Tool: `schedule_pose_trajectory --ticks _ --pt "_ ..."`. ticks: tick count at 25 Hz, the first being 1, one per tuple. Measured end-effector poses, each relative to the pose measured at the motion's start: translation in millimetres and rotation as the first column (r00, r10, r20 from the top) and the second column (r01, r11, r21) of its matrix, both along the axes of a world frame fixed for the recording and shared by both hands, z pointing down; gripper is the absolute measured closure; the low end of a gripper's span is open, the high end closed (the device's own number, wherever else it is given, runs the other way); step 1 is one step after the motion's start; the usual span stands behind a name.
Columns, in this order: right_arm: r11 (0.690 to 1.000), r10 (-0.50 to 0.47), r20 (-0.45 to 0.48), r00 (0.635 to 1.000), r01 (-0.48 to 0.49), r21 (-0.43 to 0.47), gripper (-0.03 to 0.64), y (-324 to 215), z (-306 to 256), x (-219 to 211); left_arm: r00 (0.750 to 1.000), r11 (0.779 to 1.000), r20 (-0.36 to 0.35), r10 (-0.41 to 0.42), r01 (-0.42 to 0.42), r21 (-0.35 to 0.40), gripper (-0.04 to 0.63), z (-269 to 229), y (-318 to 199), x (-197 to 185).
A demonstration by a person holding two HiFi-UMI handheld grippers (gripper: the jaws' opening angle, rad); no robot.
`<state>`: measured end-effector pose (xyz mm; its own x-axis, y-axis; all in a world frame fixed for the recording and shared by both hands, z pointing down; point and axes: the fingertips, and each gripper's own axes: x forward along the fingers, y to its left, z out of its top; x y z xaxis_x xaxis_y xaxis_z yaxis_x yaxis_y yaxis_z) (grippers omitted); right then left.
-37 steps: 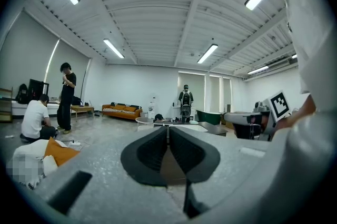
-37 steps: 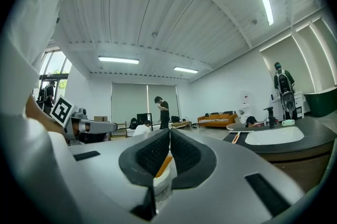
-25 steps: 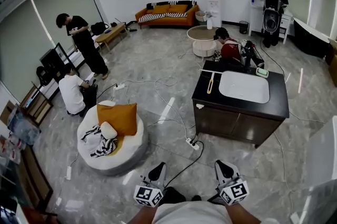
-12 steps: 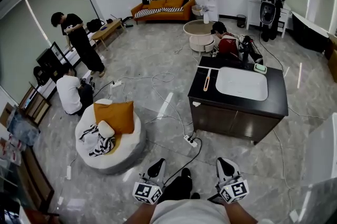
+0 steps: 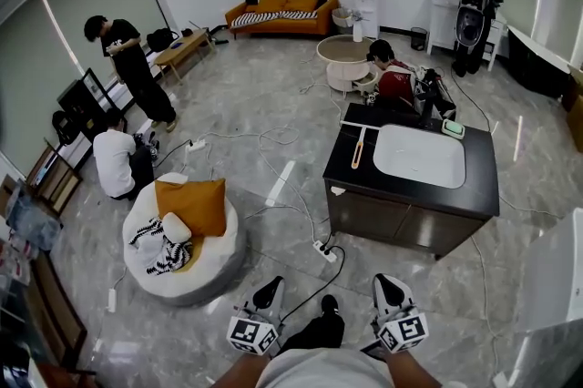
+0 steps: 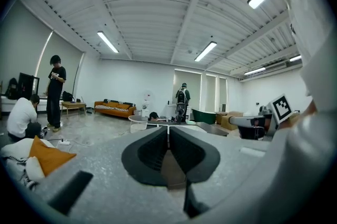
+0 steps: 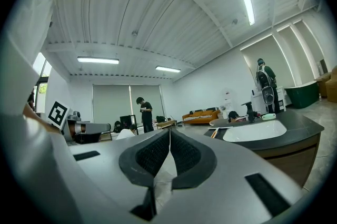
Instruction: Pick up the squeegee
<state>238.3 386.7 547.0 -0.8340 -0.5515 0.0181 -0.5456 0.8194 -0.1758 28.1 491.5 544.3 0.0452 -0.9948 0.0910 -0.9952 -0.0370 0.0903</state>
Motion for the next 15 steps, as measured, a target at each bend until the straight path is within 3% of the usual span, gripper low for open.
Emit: schedule_pose_trajectory --ticks 15 --pt "0.999 0.035 -0.074 0.997 -0.033 0.022 0.601 -155.2 -13.1 -61.5 0.998 0.999 -0.061 0.004 -0.002 0.033 0.578 0.0 -165.0 -84.0"
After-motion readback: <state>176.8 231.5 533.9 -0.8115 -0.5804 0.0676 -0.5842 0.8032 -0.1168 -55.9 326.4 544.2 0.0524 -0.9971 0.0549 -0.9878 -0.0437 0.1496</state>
